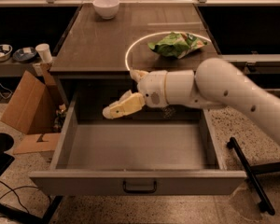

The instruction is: Place water bottle into top drawer

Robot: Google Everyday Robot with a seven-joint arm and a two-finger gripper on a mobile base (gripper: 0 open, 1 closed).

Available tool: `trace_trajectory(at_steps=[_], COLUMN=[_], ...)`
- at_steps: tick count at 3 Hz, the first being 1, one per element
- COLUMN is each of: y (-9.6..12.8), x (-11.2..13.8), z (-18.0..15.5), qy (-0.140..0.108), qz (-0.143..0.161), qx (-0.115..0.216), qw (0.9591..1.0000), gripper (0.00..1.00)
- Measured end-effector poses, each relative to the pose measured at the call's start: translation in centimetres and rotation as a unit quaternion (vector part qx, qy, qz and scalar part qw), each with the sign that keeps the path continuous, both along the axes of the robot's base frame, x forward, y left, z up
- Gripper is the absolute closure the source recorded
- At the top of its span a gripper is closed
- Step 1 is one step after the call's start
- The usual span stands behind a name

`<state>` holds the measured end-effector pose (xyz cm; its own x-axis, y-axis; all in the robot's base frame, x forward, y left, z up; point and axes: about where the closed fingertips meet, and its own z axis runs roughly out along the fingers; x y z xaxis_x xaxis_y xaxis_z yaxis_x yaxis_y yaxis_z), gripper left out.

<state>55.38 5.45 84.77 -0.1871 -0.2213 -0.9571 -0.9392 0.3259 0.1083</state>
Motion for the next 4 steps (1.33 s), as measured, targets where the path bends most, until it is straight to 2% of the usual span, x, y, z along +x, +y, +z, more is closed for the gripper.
trace_trajectory(at_steps=[1,2,3,4], y=[0.4,0.4,-2.0,-6.8], x=[-4.1,-6.3,-7.1,-7.3], z=[8.6,12.8,14.1,13.9], qy=[0.027,0.045,0.054,0.013], qz=[0.045,0.066,0.006,-0.091], qx=[-0.062,-0.092,-0.169,-0.266], qw=[0.9967,0.9926,0.9842,0.9596], gripper=[0.00,0.00,0.00,0.00])
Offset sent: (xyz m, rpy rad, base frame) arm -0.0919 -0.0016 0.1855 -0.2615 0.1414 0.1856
